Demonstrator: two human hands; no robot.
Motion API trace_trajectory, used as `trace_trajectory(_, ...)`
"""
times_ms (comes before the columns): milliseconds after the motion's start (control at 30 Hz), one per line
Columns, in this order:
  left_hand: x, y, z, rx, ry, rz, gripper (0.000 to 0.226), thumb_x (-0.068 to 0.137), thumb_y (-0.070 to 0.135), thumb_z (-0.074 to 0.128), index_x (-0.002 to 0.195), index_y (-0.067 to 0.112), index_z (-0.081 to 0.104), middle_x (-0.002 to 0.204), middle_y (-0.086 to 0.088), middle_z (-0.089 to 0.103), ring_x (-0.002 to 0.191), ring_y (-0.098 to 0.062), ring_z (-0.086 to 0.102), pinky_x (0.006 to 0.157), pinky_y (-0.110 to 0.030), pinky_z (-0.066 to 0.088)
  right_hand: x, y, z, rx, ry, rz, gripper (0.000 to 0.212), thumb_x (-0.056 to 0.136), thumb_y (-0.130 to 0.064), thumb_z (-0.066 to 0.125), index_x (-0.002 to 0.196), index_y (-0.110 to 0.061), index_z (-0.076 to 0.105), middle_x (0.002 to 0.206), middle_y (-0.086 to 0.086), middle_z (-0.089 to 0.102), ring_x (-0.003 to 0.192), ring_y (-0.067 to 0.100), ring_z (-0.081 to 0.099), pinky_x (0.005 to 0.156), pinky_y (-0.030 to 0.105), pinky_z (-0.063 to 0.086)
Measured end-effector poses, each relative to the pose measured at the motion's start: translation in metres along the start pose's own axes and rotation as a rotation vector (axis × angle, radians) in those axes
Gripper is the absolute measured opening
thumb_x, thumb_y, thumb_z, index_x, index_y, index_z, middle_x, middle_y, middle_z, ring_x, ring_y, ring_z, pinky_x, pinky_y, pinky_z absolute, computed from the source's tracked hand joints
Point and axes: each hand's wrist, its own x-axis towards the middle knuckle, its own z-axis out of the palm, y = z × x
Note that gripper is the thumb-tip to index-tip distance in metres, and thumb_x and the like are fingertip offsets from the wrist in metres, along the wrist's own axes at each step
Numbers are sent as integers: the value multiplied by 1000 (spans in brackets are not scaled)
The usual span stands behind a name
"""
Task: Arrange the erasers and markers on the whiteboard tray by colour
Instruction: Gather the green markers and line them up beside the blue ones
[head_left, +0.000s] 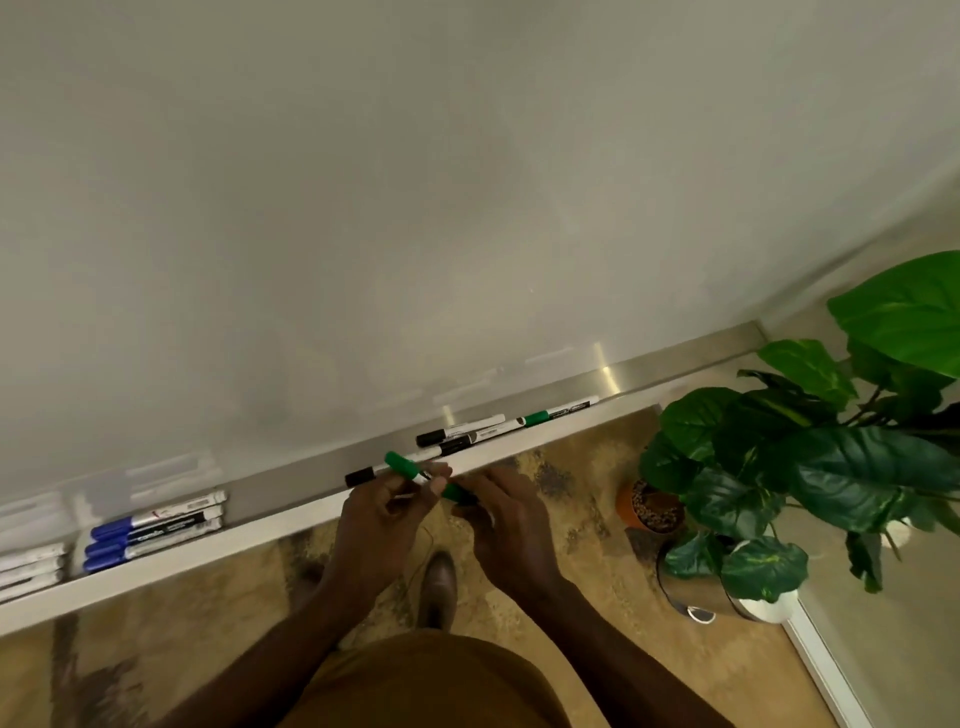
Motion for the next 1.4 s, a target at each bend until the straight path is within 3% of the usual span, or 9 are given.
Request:
trace_trajectory(100,-3,7,16,-188,146,-53,11,93,50,67,94,52,78,89,17,82,84,-5,79,66,-19,59,11,12,-6,59,-68,-1,29,85,-7,79,112,-16,75,100,1,73,89,10,60,73,23,50)
trace_trajectory(167,-3,7,19,-239,221,-43,13,100,41,67,100,36,78,93,13,83,86,-8,80,72,-28,64,27,33,-18,25,-86,27,28,88,-11,76,115,-19,73,109,0,72,95,13,62,80,28,55)
trace_trajectory(233,-2,6,13,-153,271,-16,15,103,40,65,103,28,75,93,12,83,87,-7,80,73,-40,65,47,64,-35,-95,-81,26,27,90,-12,75,117,-19,73,113,1,71,97,16,62,83,31,55)
trace_trajectory(567,-5,-14,-46,362,517,119,24,93,41,74,100,19,82,86,9,68,75,-7,65,63,-31,55,100,169,-74,-461,-275,-163,33,86,1,76,117,-8,77,107,13,75,98,36,64,81,46,52)
trace_trajectory(767,-4,-37,-64,-301,645,-402,13,88,29,85,86,17,82,83,-2,83,86,-26,80,87,-47,66,103,184,-67,-462,-308,-199,39,73,8,84,109,-7,80,98,13,71,90,37,61,72,46,54)
trace_trajectory(867,0,-40,-68,-662,757,-530,21,79,14,90,92,1,80,87,-11,83,89,-29,82,74,-33,67,108,190,-63,-484,-326,-162,40,72,8,85,109,-7,79,97,13,69,89,37,61,71,45,53)
trace_trajectory(1100,12,-56,-70,-817,859,-665,40,72,4,95,99,-13,72,89,-22,81,79,-32,82,80,-36,67,116,201,-63,-521,-359,-209,44,62,9,92,99,-9,78,93,12,72,83,37,61,64,44,53)
trace_trajectory(1233,19,-60,-75,-827,866,-678,47,68,11,98,97,-13,71,85,-21,81,75,-30,82,62,-27,66,121,202,-66,-509,-369,-208,45,57,7,95,95,-9,76,89,11,73,79,37,60,61,41,52)
trace_trajectory(1400,27,-62,-78,-806,849,-710,52,66,14,100,100,-12,70,80,-18,81,74,-30,82,85,-42,66,120,189,-66,-531,-356,-218,42,58,7,94,93,-7,75,84,13,71,77,38,60,59,42,53)
